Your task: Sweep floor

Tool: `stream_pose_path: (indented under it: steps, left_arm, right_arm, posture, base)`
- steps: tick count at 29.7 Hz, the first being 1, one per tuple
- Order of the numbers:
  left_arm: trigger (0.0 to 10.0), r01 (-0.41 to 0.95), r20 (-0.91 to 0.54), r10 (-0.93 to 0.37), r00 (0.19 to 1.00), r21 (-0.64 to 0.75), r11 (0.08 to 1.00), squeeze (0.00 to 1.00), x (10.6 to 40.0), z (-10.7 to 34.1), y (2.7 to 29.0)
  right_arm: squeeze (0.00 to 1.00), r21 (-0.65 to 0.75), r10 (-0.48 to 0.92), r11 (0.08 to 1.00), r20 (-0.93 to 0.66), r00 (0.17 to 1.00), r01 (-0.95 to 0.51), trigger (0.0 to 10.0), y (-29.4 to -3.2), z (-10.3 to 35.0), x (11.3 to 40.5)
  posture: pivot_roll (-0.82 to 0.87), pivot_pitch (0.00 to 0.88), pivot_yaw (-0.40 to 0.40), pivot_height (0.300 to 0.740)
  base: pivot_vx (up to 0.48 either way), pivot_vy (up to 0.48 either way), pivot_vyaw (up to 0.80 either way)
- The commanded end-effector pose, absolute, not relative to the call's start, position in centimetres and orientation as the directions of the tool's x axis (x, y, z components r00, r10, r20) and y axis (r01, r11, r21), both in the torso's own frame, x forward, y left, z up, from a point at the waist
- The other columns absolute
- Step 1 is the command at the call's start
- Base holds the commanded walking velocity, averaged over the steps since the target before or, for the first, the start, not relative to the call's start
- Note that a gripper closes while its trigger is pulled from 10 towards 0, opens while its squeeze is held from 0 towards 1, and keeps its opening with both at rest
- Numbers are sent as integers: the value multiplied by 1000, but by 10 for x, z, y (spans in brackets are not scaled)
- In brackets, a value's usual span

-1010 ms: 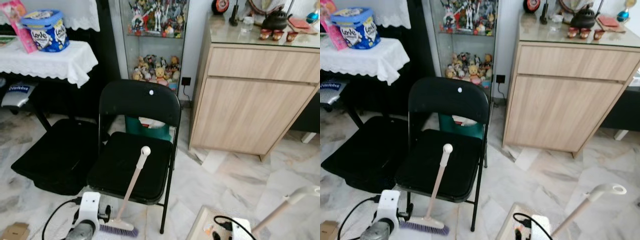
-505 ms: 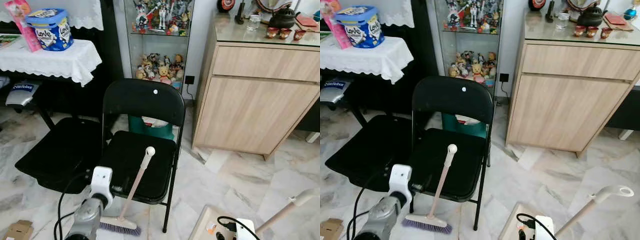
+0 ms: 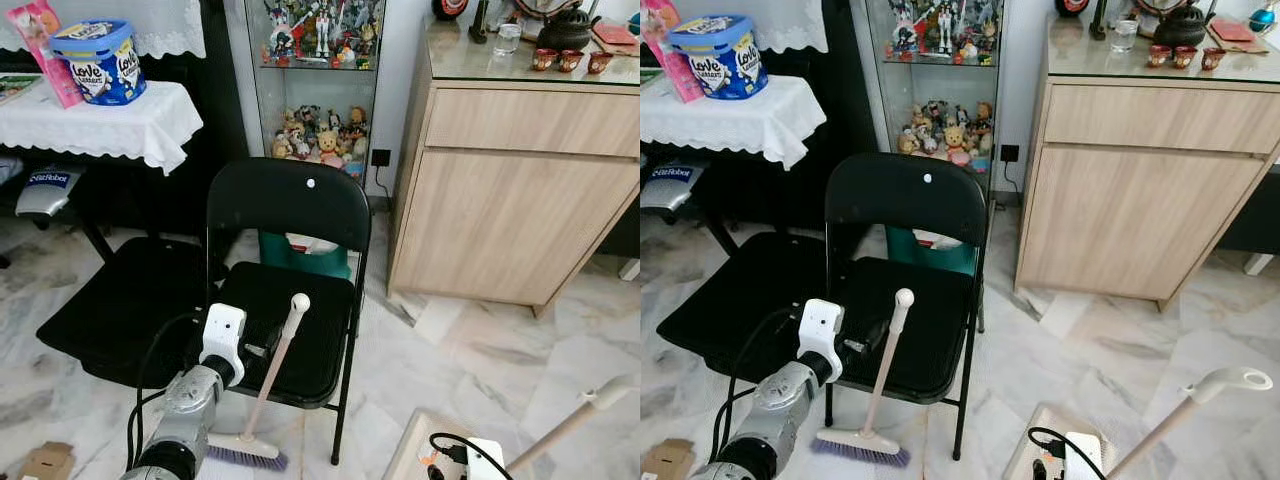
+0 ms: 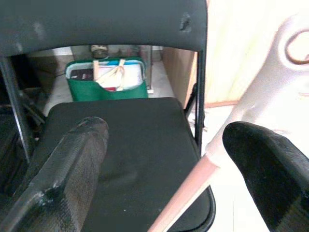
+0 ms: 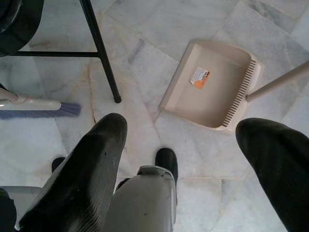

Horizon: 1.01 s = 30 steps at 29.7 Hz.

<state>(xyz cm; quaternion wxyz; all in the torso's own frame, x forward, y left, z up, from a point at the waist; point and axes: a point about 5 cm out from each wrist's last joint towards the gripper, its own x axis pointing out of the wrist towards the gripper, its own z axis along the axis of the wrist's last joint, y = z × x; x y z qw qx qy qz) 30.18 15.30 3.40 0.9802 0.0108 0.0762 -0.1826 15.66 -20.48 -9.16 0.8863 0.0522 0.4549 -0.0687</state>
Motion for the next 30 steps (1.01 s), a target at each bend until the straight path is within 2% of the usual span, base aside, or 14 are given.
stream_pose_path:
  steps: [1, 20, 30]
  left_arm:
    - [10000, 378, -134, -374, 918, 3, 926, 1000, 303, 39, 153]
    - [10000, 423, -117, -419, 900, 9, 906, 1000, 300, 42, 158]
    - [10000, 432, -128, -426, 896, 22, 902, 1000, 304, 43, 152]
  right_arm:
    - [0, 36, -80, 981, -816, 572, 189, 10000, -203, -93, 153]
    - [0, 37, -86, 979, -819, 568, 202, 10000, -205, -95, 147]
    - [0, 58, -65, 979, -817, 572, 195, 10000, -177, -97, 151]
  posture:
    - [-80, 3, 53, 740]
    - [-77, 19, 60, 740]
    - [-88, 20, 72, 740]
  base:
    - [0, 0, 0]
    - [0, 0, 0]
    - [0, 0, 0]
